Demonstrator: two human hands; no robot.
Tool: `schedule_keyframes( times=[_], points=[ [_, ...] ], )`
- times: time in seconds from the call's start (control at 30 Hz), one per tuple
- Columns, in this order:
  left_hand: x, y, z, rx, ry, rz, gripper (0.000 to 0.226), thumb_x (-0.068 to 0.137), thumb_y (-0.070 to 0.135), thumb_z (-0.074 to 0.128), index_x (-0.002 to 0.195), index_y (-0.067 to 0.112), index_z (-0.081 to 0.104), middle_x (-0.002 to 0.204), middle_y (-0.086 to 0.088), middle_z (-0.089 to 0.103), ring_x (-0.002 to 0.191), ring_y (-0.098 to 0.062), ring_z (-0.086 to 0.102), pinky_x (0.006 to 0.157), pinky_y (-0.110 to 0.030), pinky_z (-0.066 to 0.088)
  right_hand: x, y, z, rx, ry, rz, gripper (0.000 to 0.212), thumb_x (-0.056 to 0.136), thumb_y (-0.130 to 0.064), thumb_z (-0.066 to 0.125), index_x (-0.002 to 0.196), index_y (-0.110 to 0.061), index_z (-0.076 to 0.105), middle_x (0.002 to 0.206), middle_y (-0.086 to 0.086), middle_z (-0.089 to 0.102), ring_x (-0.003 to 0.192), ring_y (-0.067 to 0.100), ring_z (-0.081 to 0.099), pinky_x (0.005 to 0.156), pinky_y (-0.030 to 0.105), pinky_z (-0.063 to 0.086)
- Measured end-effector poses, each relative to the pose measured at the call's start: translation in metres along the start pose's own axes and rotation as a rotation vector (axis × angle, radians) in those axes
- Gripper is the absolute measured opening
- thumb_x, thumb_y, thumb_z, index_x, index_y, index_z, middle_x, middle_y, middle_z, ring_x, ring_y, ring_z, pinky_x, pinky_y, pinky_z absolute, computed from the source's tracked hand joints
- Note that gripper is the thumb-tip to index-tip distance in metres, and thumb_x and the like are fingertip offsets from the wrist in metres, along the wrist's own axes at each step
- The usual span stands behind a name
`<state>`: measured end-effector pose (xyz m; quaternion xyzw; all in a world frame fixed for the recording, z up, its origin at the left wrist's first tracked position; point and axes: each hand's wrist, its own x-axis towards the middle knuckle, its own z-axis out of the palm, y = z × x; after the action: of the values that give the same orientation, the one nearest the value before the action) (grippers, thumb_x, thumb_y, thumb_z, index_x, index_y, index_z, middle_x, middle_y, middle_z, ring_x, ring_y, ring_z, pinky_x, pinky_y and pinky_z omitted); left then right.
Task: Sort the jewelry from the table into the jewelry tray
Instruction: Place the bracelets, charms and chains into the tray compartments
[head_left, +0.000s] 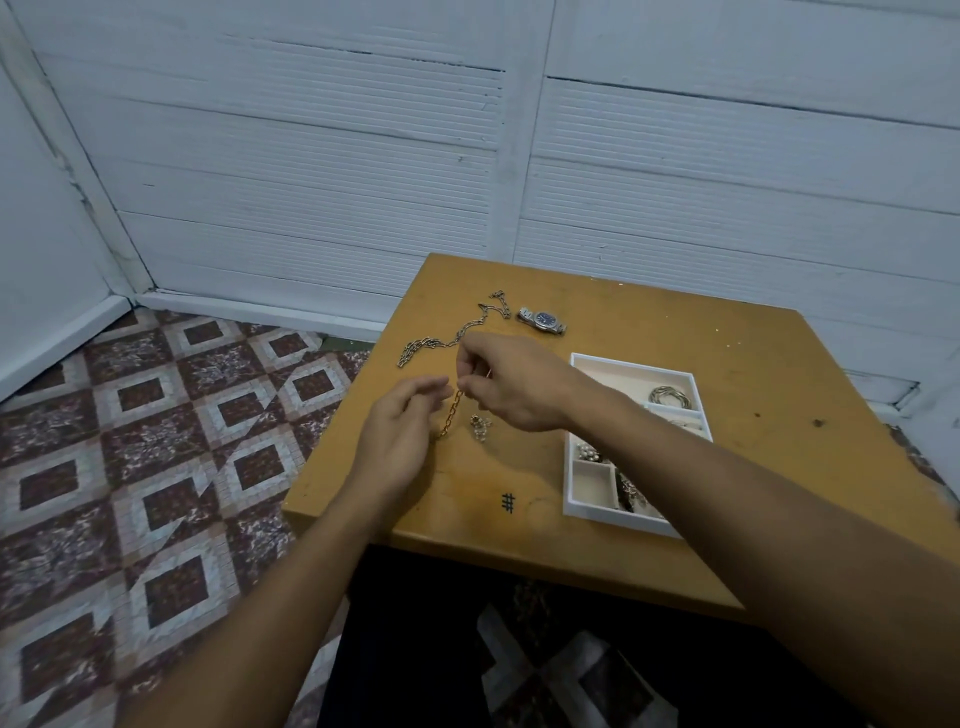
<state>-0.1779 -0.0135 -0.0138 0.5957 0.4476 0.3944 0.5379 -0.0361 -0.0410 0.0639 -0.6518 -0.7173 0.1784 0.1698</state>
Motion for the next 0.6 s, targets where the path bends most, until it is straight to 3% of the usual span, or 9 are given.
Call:
schedule_keyframes(
  times=[0.17,0.27,0.4,0.6],
  points=[
    [-0.003,0.016,0.022,-0.178,-0.051,-0.077,0.036,0.103,0.033,0.03,0.096,0.023,0.065,0.103,-0.006,0.071,0.101,-0.019,0.066,0.093,-0.036,0.051,-0.012,0.0,-0.02,0.057,0.04,0.008,0.003,0.089,-0.017,0.057,0.092,-0.017,0.058,0.075,-0.009,0.059,0.077,0.016,0.059,0.064,0.023,0.044],
    [-0.003,0.022,0.03,-0.235,-0.081,-0.096,0.044,0.103,0.037,0.027,0.096,0.016,0.066,0.099,-0.01,0.073,0.097,-0.023,0.068,0.089,-0.037,0.051,-0.015,0.003,-0.029,0.104,0.06,0.03,0.006,0.087,-0.014,0.057,0.092,-0.018,0.059,0.073,-0.01,0.058,0.07,0.009,0.056,0.051,0.009,0.037],
    [-0.004,0.026,0.039,-0.315,-0.16,-0.122,0.051,0.103,0.041,0.023,0.101,0.01,0.064,0.102,-0.014,0.072,0.097,-0.027,0.068,0.094,-0.04,0.05,-0.02,0.003,-0.044,0.128,0.1,0.04,0.009,0.086,-0.012,0.058,0.091,-0.019,0.06,0.074,-0.009,0.06,0.066,0.005,0.056,0.057,0.015,0.04],
    [-0.011,0.03,0.055,-0.446,-0.256,-0.18,0.058,0.1,0.049,0.026,0.105,0.005,0.063,0.101,-0.016,0.072,0.093,-0.03,0.069,0.084,-0.036,0.054,-0.032,0.003,-0.069,0.132,0.161,0.039,0.007,0.087,-0.012,0.059,0.093,-0.015,0.062,0.073,-0.007,0.063,0.062,0.003,0.061,0.053,0.009,0.041]
  ],
)
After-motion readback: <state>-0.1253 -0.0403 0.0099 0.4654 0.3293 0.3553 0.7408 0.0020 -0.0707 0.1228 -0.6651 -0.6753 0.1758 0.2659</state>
